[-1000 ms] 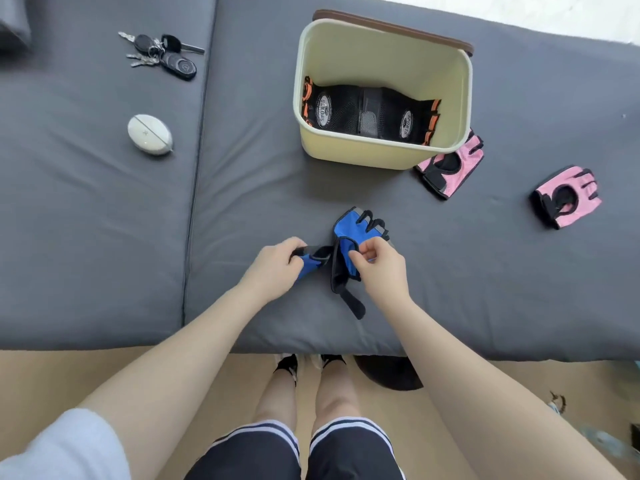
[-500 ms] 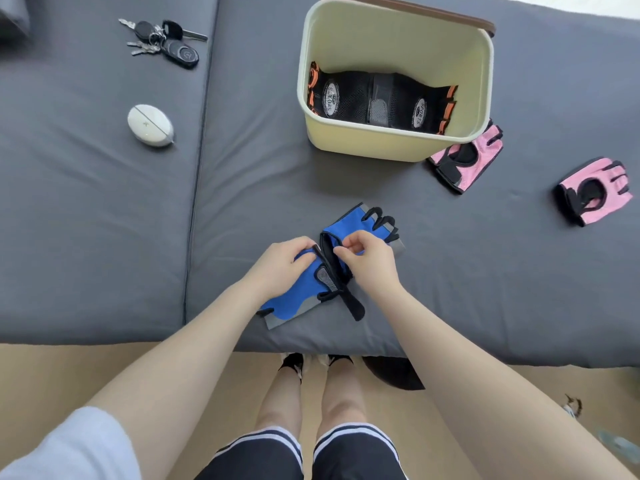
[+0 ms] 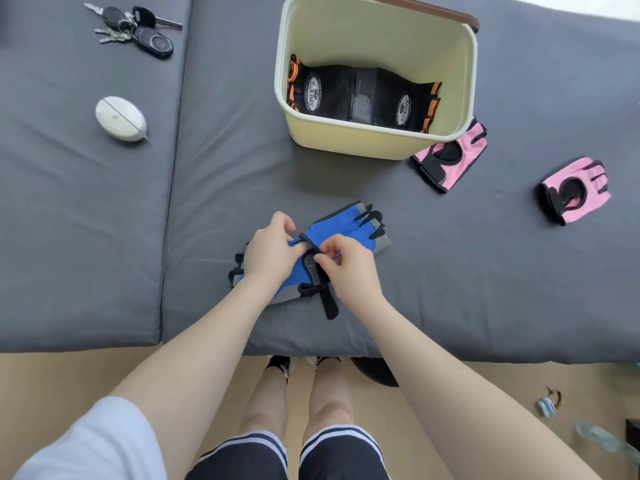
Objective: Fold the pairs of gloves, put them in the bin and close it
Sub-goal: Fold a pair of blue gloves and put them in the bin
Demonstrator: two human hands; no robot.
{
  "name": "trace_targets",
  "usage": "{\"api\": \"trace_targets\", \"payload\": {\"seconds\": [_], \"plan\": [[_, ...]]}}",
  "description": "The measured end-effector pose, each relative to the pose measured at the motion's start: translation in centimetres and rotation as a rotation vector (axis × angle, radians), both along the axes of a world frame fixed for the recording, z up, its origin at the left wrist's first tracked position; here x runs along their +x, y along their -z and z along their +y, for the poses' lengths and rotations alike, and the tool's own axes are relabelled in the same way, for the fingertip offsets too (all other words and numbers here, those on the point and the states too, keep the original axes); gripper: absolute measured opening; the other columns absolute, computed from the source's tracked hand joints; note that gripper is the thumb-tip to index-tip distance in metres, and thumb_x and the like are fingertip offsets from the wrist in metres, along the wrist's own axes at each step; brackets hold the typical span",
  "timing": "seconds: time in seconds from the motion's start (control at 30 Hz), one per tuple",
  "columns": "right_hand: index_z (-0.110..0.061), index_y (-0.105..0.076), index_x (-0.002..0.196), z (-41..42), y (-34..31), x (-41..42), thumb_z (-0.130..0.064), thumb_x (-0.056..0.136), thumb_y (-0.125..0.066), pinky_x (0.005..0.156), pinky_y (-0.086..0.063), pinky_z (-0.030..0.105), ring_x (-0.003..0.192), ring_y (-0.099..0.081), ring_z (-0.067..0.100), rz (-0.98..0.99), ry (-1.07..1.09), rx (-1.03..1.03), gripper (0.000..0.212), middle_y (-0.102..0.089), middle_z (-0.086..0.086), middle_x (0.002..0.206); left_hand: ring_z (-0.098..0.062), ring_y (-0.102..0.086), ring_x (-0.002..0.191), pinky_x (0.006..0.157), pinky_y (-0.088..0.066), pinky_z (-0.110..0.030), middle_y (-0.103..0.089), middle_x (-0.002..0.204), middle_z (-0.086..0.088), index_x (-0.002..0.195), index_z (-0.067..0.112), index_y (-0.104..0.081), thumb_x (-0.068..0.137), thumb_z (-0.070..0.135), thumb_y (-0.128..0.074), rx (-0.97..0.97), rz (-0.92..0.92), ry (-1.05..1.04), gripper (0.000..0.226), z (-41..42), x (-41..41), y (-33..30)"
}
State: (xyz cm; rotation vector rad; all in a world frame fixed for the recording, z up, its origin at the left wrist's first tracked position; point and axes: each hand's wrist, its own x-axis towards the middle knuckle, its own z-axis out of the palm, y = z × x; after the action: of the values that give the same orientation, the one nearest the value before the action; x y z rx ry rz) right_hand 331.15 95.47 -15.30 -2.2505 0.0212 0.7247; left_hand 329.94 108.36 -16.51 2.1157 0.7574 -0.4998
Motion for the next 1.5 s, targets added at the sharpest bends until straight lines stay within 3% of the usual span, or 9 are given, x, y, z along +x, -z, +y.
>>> {"api": "trace_targets", "payload": {"seconds": [0.17, 0.33, 0.47, 0.57, 0.83, 1.03, 1.27, 1.37, 1.5], "plan": [[-0.008, -0.063, 0.099, 0.2, 0.3, -0.2, -0.014, 0.088, -0.059, 0.079, -0.044, 0.029, 0.079, -0.048, 0.015, -0.06, -0.163, -0.046, 0.014, -0.059, 0.006, 0.093, -0.024, -0.051, 0.072, 0.054, -0.035, -0.029, -0.065, 0.084, -0.003, 0.094, 0.017, -0.053, 0.082, 0.014, -0.053, -0.048, -0.05, -0.024, 0.013, 0.1, 0.6, 0.3], [-0.008, -0.059, 0.11, -1.0, 0.6, -0.9, -0.013, 0.09, -0.055, 0.085, -0.045, 0.032, 0.097, -0.054, 0.023, -0.085, -0.136, -0.094, 0.021, -0.057, 0.007, 0.111, -0.028, -0.041, 0.121, 0.101, -0.031, -0.036, -0.05, 0.128, -0.008, 0.126, 0.009, -0.047, 0.085, 0.01, -0.059, 0.153, -0.22, 0.129, 0.043, 0.7, 0.1, 0.7], [-0.009, -0.058, 0.102, -2.4, 0.8, -2.2, -0.015, 0.089, -0.055, 0.078, -0.044, 0.033, 0.094, -0.054, 0.023, -0.071, -0.141, -0.153, 0.015, -0.055, 0.005, 0.108, -0.034, -0.053, 0.091, 0.078, -0.042, -0.04, -0.056, 0.1, -0.012, 0.097, 0.006, -0.061, 0.077, 0.013, -0.07, 0.308, -0.371, 0.351, 0.024, 0.4, -3.8, 0.7], [-0.011, -0.054, 0.104, -2.6, 1.1, -3.2, -0.022, 0.088, -0.058, 0.074, -0.043, 0.033, 0.087, -0.052, 0.02, -0.019, -0.197, -0.195, 0.02, -0.053, 0.003, 0.106, -0.032, -0.054, 0.086, 0.073, -0.043, -0.04, -0.057, 0.099, -0.011, 0.097, 0.006, -0.062, 0.071, 0.022, -0.076, 0.296, -0.239, 0.53, 0.034, -0.4, -5.9, 1.8], [-0.015, -0.047, 0.093, -1.5, 1.8, -3.1, -0.008, 0.083, -0.062, 0.071, -0.044, 0.023, 0.072, -0.053, 0.016, 0.214, 0.137, 0.002, 0.02, -0.051, -0.006, 0.075, -0.022, -0.051, 0.068, 0.054, -0.042, -0.027, -0.06, 0.074, -0.004, 0.076, 0.008, -0.058, 0.076, 0.022, -0.046, 0.361, -0.481, 0.374, 0.018, -0.9, -4.1, 2.7], [-0.015, -0.044, 0.1, -2.5, 1.3, -2.9, -0.009, 0.085, -0.059, 0.063, -0.039, 0.019, 0.064, -0.049, 0.009, 0.206, 0.125, 0.025, 0.022, -0.051, -0.007, 0.077, -0.029, -0.055, 0.062, 0.054, -0.04, -0.031, -0.061, 0.078, -0.009, 0.077, 0.007, -0.062, 0.067, -0.002, -0.07, 0.385, -0.504, 0.421, 0.015, -1.2, -2.9, 2.8], [-0.012, -0.044, 0.122, -2.2, 0.6, -0.6, -0.028, 0.084, -0.063, 0.073, -0.042, 0.032, 0.105, -0.05, 0.022, -0.196, -0.309, -0.287, 0.045, -0.049, 0.004, 0.118, -0.029, -0.06, 0.073, 0.058, -0.051, -0.035, -0.053, 0.112, -0.003, 0.078, 0.008, -0.059, 0.075, 0.013, -0.054, 0.279, -0.488, 0.423, 0.008, -1.0, -5.0, 2.6], [-0.009, -0.047, 0.121, -1.4, 1.2, 0.5, -0.017, 0.085, -0.06, 0.079, -0.041, 0.032, 0.105, -0.051, 0.028, -0.277, -0.457, -0.295, 0.039, -0.053, 0.009, 0.117, -0.03, -0.059, 0.082, 0.063, -0.052, -0.039, -0.053, 0.134, -0.009, 0.077, 0.006, -0.06, 0.074, 0.004, -0.065, 0.218, -0.422, 0.409, 0.007, -0.7, -4.9, 2.7], [-0.008, -0.049, 0.115, -1.6, 1.8, 1.7, -0.009, 0.09, -0.049, 0.074, -0.041, 0.033, 0.099, -0.053, 0.027, -0.241, -0.428, -0.255, 0.025, -0.057, 0.008, 0.109, -0.027, -0.05, 0.11, 0.087, -0.047, -0.041, -0.049, 0.139, -0.012, 0.074, 0.004, -0.055, 0.079, 0.009, -0.05, 0.124, -0.506, 0.52, 0.009, -0.2, -4.1, 2.9]]}}
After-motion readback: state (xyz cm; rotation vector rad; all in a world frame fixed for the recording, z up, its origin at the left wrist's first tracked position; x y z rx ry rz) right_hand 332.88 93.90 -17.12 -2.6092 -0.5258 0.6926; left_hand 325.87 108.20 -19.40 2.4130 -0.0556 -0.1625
